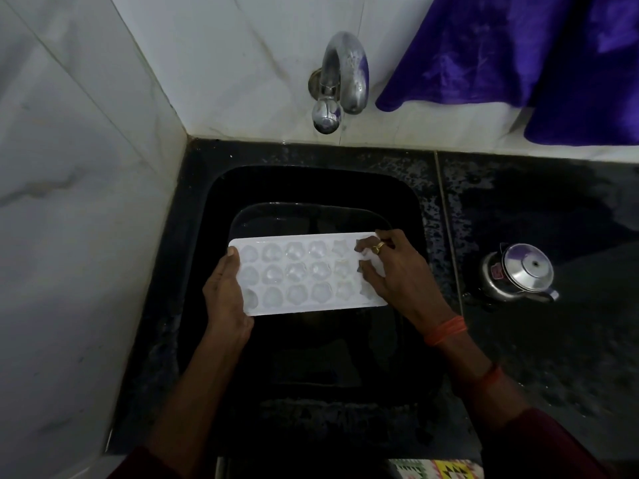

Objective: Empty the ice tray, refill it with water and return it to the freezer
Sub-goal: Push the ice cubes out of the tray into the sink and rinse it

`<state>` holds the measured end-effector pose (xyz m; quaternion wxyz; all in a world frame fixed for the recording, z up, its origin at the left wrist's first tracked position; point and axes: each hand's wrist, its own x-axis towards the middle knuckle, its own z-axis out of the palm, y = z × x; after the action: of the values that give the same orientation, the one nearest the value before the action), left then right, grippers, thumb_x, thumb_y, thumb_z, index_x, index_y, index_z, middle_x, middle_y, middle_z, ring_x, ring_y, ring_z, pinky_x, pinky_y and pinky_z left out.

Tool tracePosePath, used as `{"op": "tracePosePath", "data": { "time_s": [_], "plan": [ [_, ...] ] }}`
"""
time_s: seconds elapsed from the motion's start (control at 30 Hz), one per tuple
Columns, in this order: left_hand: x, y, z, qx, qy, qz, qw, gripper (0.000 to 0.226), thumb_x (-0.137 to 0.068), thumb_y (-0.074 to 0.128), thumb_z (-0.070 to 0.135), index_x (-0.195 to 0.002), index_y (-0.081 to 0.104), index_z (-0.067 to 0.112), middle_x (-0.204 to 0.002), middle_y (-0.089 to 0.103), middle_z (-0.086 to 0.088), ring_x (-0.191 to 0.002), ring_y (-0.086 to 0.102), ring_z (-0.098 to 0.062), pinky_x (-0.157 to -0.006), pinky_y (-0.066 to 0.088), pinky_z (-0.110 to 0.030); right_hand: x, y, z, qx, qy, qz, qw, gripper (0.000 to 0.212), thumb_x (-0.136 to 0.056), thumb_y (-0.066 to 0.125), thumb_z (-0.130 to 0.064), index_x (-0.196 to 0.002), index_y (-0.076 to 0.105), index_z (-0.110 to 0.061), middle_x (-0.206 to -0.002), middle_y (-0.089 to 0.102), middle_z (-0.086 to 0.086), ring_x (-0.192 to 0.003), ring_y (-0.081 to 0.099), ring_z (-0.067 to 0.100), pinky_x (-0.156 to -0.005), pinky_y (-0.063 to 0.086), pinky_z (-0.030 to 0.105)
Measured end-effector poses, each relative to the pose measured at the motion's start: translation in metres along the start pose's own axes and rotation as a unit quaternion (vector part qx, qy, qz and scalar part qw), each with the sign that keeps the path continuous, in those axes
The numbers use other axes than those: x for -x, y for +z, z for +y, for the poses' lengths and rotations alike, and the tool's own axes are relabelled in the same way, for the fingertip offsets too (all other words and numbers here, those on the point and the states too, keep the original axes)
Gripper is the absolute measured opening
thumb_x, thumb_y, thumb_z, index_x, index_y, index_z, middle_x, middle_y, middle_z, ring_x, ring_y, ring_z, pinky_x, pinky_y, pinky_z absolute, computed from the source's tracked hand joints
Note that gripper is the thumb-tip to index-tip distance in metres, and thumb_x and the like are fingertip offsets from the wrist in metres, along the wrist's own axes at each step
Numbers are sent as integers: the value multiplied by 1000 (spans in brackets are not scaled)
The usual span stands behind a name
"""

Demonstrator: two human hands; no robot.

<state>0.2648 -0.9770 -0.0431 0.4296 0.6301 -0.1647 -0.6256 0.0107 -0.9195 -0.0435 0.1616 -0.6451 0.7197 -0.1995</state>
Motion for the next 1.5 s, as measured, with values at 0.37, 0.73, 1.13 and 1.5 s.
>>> {"op": "tracePosePath", "data": {
  "time_s": [0.37, 0.73, 1.13, 1.5],
  "plan": [
    [1, 2, -5, -5, -6, 6, 1000, 42, -100, 58, 46, -122, 71, 12, -115, 76, -12, -103, 74, -33, -75, 64, -45, -1, -1, 8, 13, -6, -3, 1000, 34, -88, 73, -26, -121, 70, -19, -129, 53, 11, -108, 63, 30, -82, 59, 43],
    [1, -2, -5, 8, -9, 1, 1000, 44, -100, 58, 47, -124, 70, 12, -114, 76, -11, -101, 75, -32, -66, 64, -40, 2, 1, 2, -3, 18, 10, 1000, 37, -90, 69, -29, -126, 67, -19, -138, 51, 5, -121, 58, 24, -94, 55, 42],
    [3, -10, -6, -1, -3, 0, 1000, 46, -99, 58, 50, -124, 70, 12, -115, 76, -11, -102, 75, -33, -77, 62, -47, 5, 2, -2, 5, -11, -12, 1000, 37, -90, 70, -25, -126, 66, -18, -135, 45, 10, -119, 54, 28, -94, 54, 48],
    [4, -5, -2, 6, -5, -9, 1000, 44, -100, 58, 47, -123, 70, 11, -113, 76, -12, -99, 76, -32, -63, 63, -40, -12, -29, 5, 64, -64, -44, 995, 41, -79, 80, -43, -112, 73, -18, -117, 62, 3, -89, 68, 25, -77, 57, 37]
  ]
}}
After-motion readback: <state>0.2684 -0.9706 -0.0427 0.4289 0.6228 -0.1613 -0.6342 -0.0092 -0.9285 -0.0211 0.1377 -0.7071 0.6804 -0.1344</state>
